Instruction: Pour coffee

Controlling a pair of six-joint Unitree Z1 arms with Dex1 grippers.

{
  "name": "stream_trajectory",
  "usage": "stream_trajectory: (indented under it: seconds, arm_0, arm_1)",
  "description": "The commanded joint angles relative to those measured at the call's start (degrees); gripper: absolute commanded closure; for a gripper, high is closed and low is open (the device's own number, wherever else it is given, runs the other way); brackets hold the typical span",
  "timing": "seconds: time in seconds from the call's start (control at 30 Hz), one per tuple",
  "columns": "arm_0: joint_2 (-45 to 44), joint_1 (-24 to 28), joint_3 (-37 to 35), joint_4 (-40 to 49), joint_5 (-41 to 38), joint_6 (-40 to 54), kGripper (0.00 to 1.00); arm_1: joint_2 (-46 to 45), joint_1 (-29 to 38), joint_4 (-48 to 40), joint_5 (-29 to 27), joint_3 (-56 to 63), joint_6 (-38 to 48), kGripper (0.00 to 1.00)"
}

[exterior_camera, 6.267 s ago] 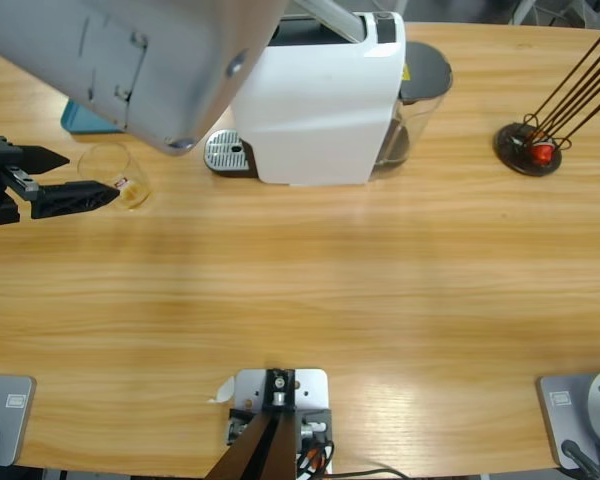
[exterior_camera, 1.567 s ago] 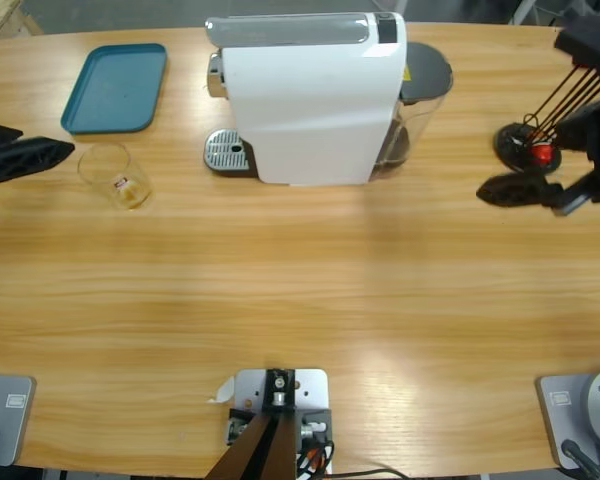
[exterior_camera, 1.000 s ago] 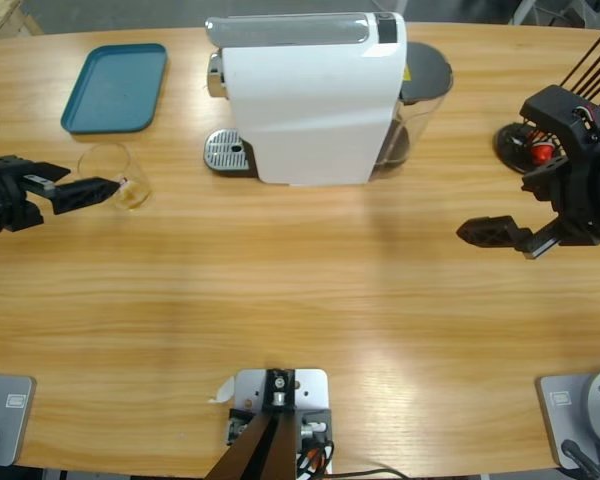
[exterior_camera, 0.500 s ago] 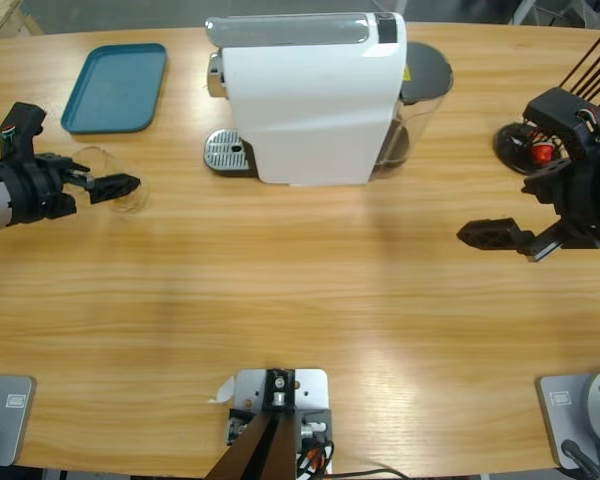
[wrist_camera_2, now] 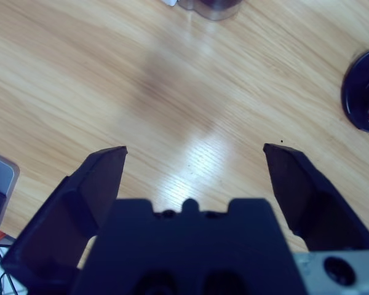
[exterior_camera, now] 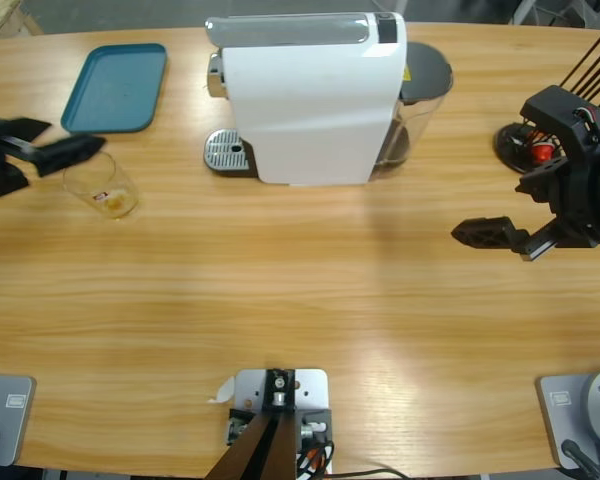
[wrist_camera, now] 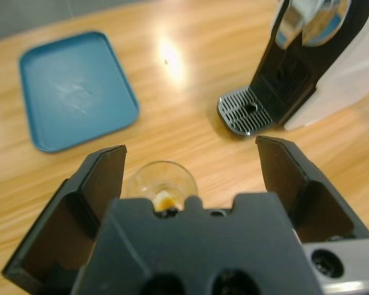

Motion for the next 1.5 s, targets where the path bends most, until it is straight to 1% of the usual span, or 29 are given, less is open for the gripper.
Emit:
stream_trajectory:
  seconds: [0.03,0.2,0.37,0.57,0.83,0.93,1.0,1.1,1.2,1.33,1.4,1.5]
  arm_0:
    - [-0.7,-0.4,3.9,1.7,3.7,-3.0,0.087]
    - [4.0,-0.4,4.3,1.2,1.3,-5.7,0.087]
    - [9.0,-0.4,4.0,-0.1,-0.6,-6.1,0.087]
    - [13.6,-0.4,3.3,-1.2,-0.7,-6.4,0.087]
    - [16.7,-0.4,2.9,-2.9,0.0,-6.5,0.087]
    - [14.8,-0.5,3.3,-3.0,0.0,-5.5,0.087]
    - [9.8,-0.6,4.0,-2.9,0.2,-4.4,0.092]
    - [1.4,-1.0,3.9,-1.4,4.6,-1.6,0.092]
    - [-4.0,-1.0,1.8,4.8,8.8,-0.6,0.092]
    - [-5.5,-1.1,-0.4,10.6,10.1,-1.8,0.092]
    - [-4.3,-1.5,-0.5,10.7,10.0,-3.7,0.092]
    - [-3.3,-4.5,0.3,10.4,9.8,-7.1,0.092]
  arm_1:
    - [0.4,-0.7,-0.6,1.5,2.0,0.6,0.000]
    - [0.3,-0.7,-0.5,1.8,2.0,0.6,0.000]
    - [0.4,-0.7,-0.5,1.8,2.0,0.7,0.000]
    - [0.4,-0.7,-0.5,1.9,2.0,0.7,0.000]
    - [1.0,-0.7,-1.1,2.2,2.3,0.9,0.000]
    - [1.2,-0.7,-1.5,2.3,2.5,0.9,0.000]
    - [1.5,-0.7,-1.6,2.4,2.6,0.9,0.000]
    - [1.8,-0.7,-2.0,2.5,2.8,1.0,0.000]
    - [1.8,-0.7,-2.0,2.6,2.8,1.0,0.000]
    - [2.1,-0.7,-2.0,2.7,2.8,1.0,0.000]
    - [2.1,-0.7,-2.0,2.7,2.8,1.0,0.000]
    - [2.1,-0.7,-2.0,2.8,2.8,1.0,0.000]
